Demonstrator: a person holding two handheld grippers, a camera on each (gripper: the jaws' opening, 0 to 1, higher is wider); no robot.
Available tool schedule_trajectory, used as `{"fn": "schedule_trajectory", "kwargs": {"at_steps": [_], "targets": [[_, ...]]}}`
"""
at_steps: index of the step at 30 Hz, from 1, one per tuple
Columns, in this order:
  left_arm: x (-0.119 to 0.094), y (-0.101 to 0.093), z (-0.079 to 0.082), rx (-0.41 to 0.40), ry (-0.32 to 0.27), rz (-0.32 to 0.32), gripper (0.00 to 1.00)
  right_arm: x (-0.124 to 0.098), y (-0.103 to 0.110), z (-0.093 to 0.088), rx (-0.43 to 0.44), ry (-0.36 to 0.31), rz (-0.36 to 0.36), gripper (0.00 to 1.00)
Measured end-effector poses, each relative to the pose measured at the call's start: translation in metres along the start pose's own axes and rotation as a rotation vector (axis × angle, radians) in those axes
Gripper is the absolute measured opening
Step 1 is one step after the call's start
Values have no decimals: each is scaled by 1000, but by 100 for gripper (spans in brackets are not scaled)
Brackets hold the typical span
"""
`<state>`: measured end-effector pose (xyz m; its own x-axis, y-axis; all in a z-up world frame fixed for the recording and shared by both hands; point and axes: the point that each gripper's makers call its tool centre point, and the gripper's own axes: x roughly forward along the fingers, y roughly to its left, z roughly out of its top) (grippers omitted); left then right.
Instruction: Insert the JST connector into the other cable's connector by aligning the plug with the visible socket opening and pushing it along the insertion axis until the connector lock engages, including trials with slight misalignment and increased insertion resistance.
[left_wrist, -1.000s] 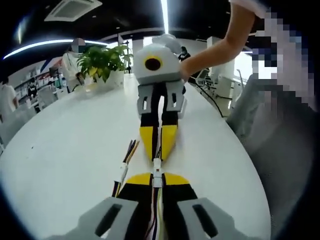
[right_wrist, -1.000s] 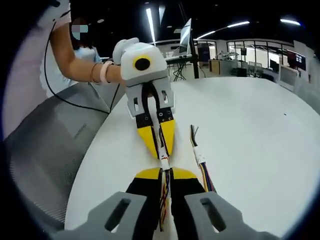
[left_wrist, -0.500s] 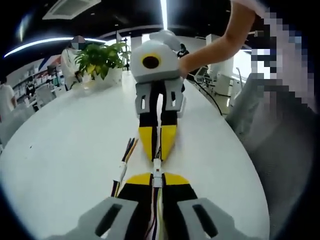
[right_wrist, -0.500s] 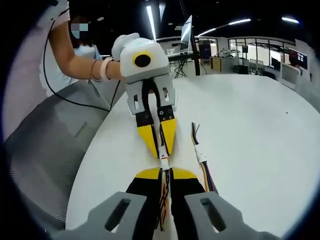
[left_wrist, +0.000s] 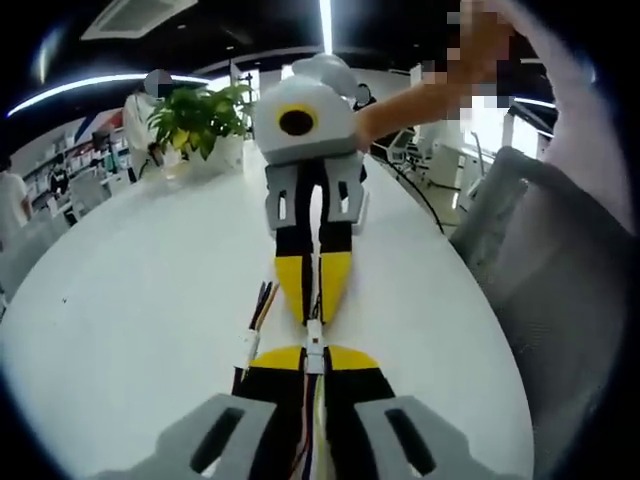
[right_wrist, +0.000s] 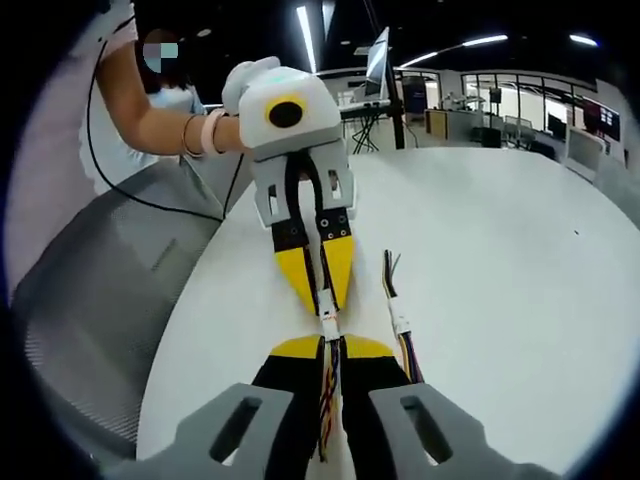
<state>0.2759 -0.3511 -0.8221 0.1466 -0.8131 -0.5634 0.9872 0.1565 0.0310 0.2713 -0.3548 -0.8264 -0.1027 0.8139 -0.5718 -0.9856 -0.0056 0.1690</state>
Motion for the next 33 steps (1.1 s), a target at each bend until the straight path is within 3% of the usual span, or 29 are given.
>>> {"fn": "schedule_trajectory", "kwargs": {"at_steps": [9,19,33], "targets": [[4,-1,2,13,-5,-9,0,2,1,0,-8,4,9,3],[1,2,8,10,-42,-6,0,-2,0,7,19,-48,3,3],[5,3,-3,3,-31,-5,0,7,-2,1,7,-37,-10,3]]}}
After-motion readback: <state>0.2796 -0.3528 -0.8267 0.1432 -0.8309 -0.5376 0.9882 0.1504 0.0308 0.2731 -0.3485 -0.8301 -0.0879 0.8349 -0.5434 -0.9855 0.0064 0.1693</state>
